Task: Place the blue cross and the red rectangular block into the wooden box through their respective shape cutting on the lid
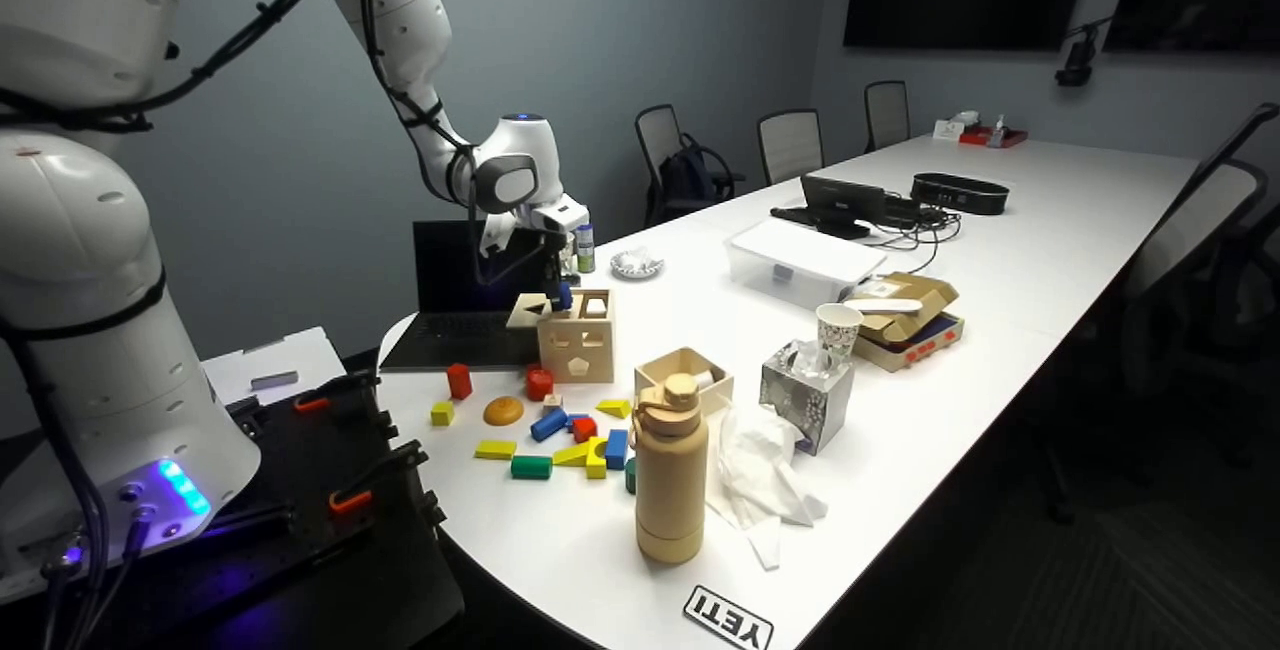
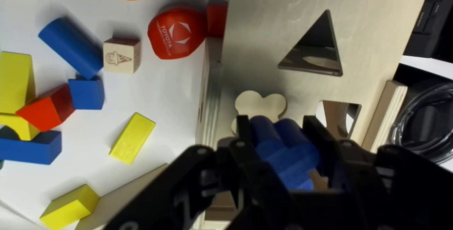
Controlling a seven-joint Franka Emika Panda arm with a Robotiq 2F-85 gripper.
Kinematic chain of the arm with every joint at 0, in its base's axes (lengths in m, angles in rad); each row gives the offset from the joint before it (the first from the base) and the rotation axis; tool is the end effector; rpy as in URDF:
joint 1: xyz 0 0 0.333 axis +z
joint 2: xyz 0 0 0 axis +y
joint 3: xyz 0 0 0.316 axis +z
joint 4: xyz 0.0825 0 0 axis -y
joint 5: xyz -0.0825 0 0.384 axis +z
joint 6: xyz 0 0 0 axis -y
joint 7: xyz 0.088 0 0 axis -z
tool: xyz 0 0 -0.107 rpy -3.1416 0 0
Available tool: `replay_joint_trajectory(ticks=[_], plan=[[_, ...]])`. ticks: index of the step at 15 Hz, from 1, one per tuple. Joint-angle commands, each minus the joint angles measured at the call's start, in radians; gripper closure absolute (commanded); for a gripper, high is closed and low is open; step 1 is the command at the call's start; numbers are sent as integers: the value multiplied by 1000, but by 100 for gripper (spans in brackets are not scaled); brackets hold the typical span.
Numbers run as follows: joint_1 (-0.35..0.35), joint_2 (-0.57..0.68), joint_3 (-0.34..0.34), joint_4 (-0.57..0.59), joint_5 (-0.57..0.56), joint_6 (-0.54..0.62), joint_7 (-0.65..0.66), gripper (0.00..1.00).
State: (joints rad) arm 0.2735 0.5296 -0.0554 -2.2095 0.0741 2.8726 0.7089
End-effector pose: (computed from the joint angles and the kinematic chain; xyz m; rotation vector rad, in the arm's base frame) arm 0.5465 0.1159 0.1492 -2.9619 0.8380 -0.1882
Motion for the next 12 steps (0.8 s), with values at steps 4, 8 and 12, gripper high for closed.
replay_joint_trajectory(ticks=[4, 8, 12], plan=[[-51, 32, 52, 57, 79, -66, -90, 84], [-55, 36, 53, 61, 96, -87, -90, 84], [-52, 41, 48, 68, 94, -110, -86, 84]])
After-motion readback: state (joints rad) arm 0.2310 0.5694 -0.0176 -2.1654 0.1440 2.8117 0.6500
